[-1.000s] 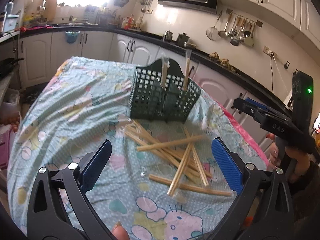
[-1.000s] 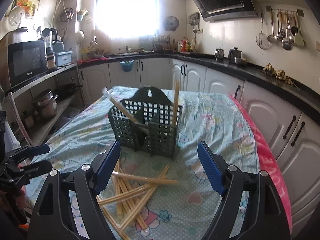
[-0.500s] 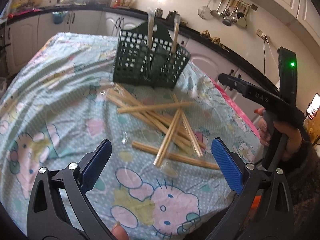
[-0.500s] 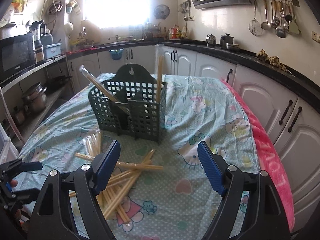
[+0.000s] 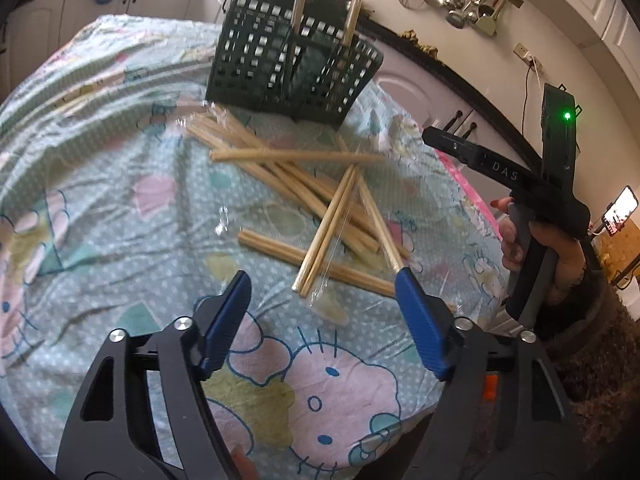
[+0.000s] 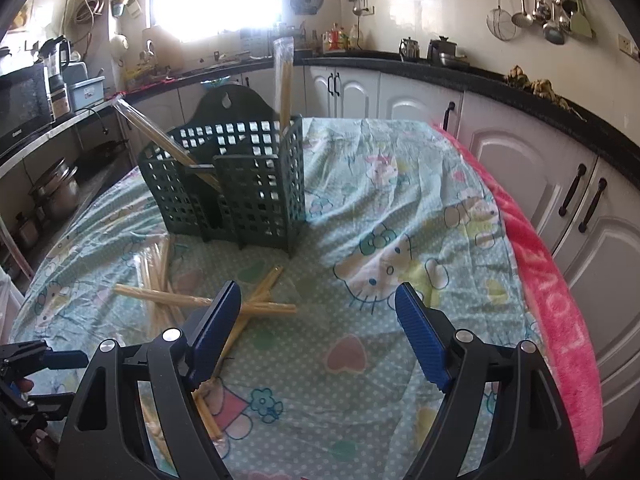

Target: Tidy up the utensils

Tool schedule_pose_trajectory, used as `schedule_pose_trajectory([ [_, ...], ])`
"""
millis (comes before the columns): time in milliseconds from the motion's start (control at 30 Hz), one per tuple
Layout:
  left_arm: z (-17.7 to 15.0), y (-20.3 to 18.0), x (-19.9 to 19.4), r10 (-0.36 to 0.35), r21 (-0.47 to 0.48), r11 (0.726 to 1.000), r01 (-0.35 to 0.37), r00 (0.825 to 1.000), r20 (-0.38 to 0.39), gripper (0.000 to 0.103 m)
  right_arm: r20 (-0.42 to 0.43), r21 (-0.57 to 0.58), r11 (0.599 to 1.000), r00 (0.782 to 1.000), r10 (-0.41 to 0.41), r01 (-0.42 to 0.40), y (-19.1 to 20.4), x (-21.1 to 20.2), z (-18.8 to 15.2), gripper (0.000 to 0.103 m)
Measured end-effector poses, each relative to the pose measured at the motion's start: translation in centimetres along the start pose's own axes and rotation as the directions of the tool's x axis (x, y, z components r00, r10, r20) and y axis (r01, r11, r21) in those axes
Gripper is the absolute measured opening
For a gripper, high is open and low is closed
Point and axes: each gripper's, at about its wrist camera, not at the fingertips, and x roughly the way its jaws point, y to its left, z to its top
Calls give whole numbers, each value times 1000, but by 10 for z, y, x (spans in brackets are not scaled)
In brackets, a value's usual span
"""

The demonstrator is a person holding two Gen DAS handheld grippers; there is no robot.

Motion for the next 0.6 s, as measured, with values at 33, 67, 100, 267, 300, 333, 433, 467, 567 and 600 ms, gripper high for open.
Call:
schedule_pose_trajectory([
  [33,0,1,2,-2,-3,1000,2,1000,-6,61,-10,9,1000,1000,5,-5,-2,4,-1,77],
  [67,-1,2,5,-8,-10,1000,7,1000,-17,59,-18,16,1000,1000,10,-10,-3,7,-2,77],
  [100,-2,3,7,-10,-14,1000,10,1000,-21,58,-30,28,999,999,21,-20,-5,11,-3,77],
  [267,-3,7,9,-16,-27,1000,15,1000,-19,49,-74,84,994,995,69,-62,-12,30,-6,72],
  [300,-3,8,8,-16,-31,999,16,1000,-19,45,-83,93,993,993,79,-71,-12,34,-6,70],
  [333,-2,8,8,-16,-34,999,15,1000,-20,41,-89,99,992,992,85,-76,-13,36,-6,70],
  [433,-3,10,9,-20,-35,999,19,1000,-24,32,-109,121,987,987,115,-102,-13,44,-6,65],
  [467,-3,10,9,-21,-36,999,20,999,-26,31,-115,127,986,986,125,-110,-12,47,-6,63],
  [567,-4,10,9,-28,-37,999,26,999,-29,23,-125,138,982,981,146,-128,-10,53,-5,57],
  [600,-5,10,10,-29,-37,999,28,999,-31,20,-130,143,981,980,153,-134,-9,55,-5,54],
])
